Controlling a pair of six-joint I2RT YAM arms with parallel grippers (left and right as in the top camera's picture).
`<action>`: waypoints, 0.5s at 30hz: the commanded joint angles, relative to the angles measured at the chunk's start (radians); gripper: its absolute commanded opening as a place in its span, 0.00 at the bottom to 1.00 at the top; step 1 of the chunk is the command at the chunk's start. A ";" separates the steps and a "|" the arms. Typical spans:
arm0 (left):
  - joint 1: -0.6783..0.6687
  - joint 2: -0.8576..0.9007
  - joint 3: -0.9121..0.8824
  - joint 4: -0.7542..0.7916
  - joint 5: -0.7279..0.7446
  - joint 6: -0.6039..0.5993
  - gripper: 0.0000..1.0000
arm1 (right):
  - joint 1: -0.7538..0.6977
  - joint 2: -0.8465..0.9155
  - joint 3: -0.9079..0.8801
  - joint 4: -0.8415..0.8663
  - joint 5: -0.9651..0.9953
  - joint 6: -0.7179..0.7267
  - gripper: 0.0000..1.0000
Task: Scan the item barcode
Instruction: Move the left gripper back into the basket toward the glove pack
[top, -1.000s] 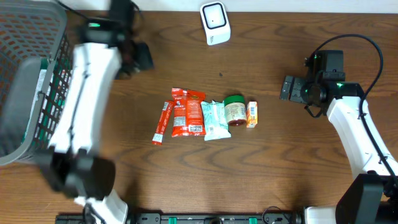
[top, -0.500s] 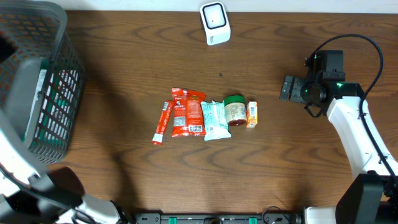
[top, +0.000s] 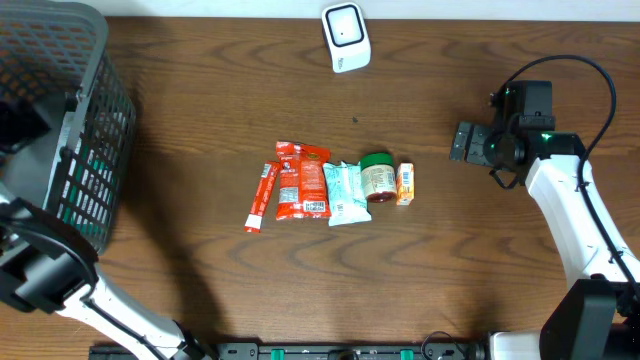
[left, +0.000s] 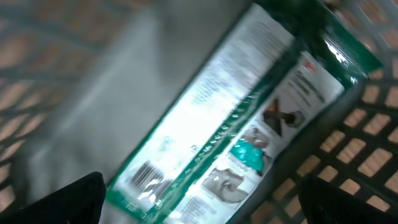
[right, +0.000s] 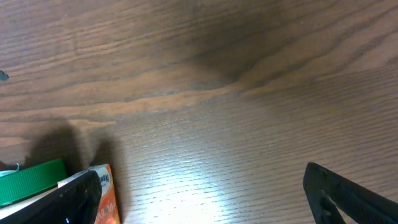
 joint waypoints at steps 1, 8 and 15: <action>-0.001 0.072 -0.002 0.003 0.108 0.148 0.98 | -0.003 -0.015 0.012 0.000 0.008 -0.007 0.99; -0.001 0.156 -0.002 0.015 0.108 0.192 0.98 | -0.003 -0.015 0.012 -0.001 0.008 -0.007 0.99; -0.001 0.225 -0.002 0.031 0.083 0.243 0.98 | -0.003 -0.015 0.012 0.000 0.008 -0.007 0.99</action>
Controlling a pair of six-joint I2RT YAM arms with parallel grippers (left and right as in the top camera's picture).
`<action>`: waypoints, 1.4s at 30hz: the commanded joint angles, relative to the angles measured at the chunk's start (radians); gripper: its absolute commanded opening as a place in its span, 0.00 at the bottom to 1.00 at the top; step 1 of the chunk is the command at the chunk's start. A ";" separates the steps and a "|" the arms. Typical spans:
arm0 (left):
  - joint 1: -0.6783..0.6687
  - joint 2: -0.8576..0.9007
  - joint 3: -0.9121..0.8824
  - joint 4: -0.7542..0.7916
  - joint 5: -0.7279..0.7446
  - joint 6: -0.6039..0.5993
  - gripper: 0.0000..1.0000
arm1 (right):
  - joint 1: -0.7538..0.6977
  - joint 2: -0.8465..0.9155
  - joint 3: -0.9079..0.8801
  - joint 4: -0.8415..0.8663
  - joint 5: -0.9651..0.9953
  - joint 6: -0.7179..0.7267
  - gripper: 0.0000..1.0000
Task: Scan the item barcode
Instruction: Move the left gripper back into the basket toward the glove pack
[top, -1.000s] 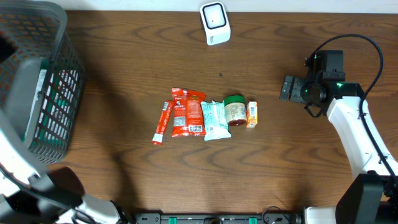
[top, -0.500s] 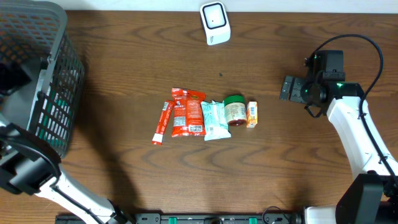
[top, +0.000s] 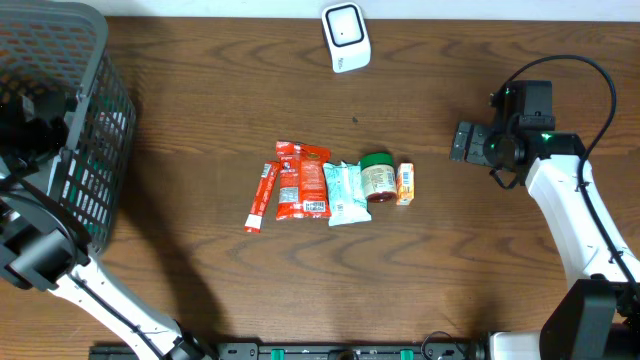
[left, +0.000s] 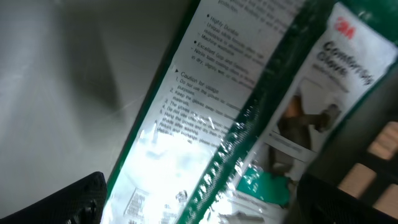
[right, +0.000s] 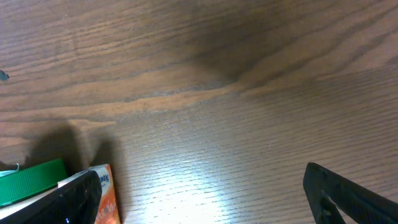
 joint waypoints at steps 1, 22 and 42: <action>0.000 0.045 -0.002 0.003 -0.024 0.048 0.98 | -0.003 -0.015 0.012 0.000 0.008 -0.007 0.99; 0.001 0.123 -0.022 -0.054 0.090 0.047 0.98 | -0.003 -0.015 0.012 0.000 0.008 -0.007 0.99; 0.001 0.122 -0.023 -0.108 0.240 0.047 0.59 | -0.003 -0.015 0.012 0.000 0.008 -0.007 0.99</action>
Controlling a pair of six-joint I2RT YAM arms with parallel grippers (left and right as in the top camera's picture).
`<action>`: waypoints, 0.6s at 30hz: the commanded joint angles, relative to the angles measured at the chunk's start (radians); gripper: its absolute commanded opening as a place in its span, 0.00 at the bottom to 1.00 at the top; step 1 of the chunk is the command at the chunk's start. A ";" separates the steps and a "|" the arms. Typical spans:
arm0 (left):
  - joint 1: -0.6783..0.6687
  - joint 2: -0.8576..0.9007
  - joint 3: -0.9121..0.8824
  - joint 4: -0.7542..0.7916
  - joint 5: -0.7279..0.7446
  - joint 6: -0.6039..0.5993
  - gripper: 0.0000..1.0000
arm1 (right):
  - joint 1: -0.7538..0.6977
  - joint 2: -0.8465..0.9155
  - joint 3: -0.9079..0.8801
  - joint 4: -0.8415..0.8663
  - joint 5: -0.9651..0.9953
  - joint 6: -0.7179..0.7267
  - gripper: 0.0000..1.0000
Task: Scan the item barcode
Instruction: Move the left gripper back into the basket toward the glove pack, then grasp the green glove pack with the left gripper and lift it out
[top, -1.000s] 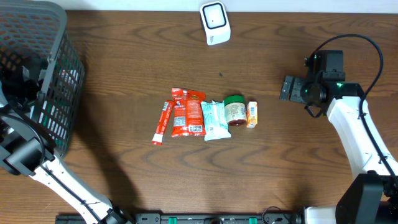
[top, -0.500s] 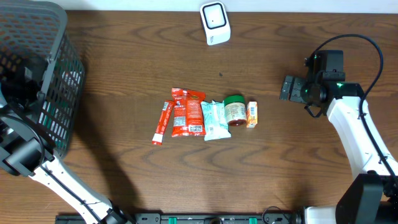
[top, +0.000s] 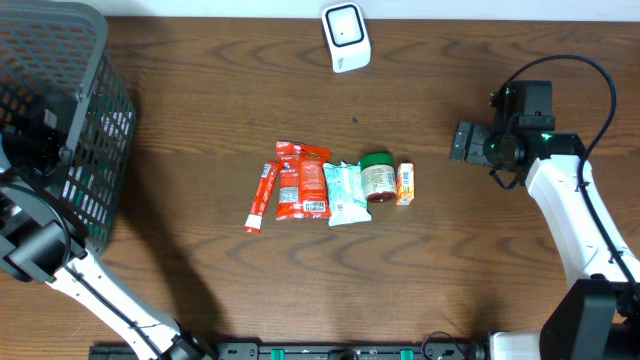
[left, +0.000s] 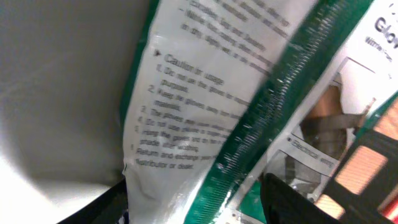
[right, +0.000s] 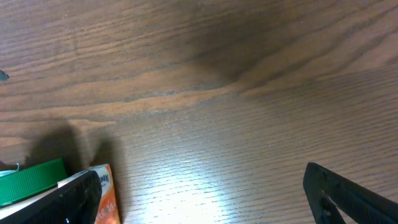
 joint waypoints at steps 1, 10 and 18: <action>-0.004 0.037 -0.018 -0.021 0.125 0.002 0.57 | -0.003 -0.015 0.012 -0.001 0.008 -0.007 0.99; -0.004 0.028 0.013 -0.026 0.135 -0.050 0.07 | -0.003 -0.015 0.012 0.000 0.008 -0.007 0.99; 0.018 -0.115 0.156 0.010 0.133 -0.240 0.07 | -0.003 -0.015 0.012 0.000 0.008 -0.007 0.99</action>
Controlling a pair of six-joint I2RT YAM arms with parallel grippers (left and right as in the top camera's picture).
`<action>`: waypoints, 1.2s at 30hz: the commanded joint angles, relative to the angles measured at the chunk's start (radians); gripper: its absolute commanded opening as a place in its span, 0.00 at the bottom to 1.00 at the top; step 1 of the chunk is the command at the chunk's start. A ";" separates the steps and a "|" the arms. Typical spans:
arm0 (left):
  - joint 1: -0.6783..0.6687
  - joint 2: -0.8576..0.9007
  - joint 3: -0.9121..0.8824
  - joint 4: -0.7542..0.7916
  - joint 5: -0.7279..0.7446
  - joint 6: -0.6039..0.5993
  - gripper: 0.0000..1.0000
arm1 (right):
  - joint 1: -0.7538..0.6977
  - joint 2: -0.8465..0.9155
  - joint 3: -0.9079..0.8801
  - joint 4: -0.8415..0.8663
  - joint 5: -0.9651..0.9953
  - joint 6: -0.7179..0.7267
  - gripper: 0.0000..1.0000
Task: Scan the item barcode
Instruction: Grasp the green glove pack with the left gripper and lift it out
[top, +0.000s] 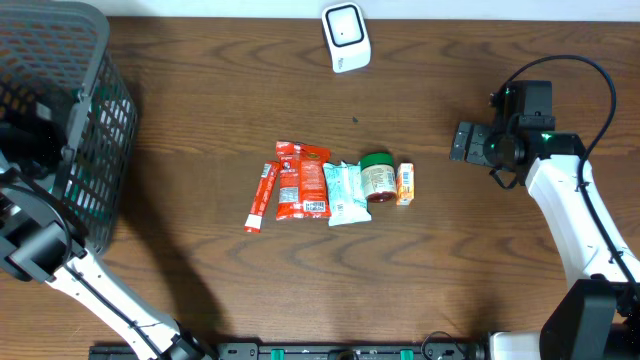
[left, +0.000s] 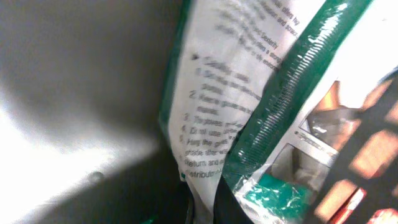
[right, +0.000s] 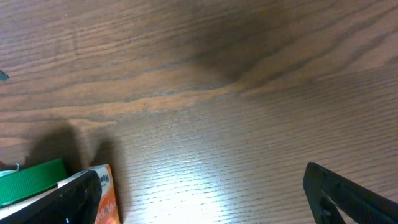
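Inside the dark mesh basket (top: 95, 110), my left gripper (left: 202, 202) is shut on the lower edge of a green and white glove packet (left: 249, 93) with printed text. The overhead view shows only the left arm (top: 35, 135) reaching into the basket; the packet is hidden there. The white barcode scanner (top: 346, 37) lies at the table's far edge. My right gripper (right: 202, 199) hangs open over bare wood at the right, with nothing between its fingers (right: 74, 196).
A row of items lies mid-table: a red stick (top: 262, 196), a red packet (top: 301, 180), a pale green packet (top: 346, 193), a green-lidded jar (top: 377, 177) and a small orange box (top: 405, 184). The basket's walls surround the left gripper.
My left gripper's fingers stood apart on either side of the packet's edge; now they are shut on that edge. The right arm and the table items have not moved.
My left gripper was open above the glove packet lying in the basket. Then it was closer to it, then with fingers astride its lower edge. Now it is shut on the edge. The right gripper stayed open and still throughout.
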 joint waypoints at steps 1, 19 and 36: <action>0.014 -0.153 0.089 0.043 0.036 -0.141 0.07 | -0.003 -0.015 0.012 -0.001 0.008 -0.007 0.99; -0.006 -0.787 0.089 0.117 -0.116 -0.389 0.07 | -0.003 -0.015 0.012 -0.001 0.008 -0.007 0.99; -0.578 -0.868 -0.228 -0.170 -0.191 -0.398 0.07 | -0.003 -0.015 0.012 0.000 0.008 -0.007 0.99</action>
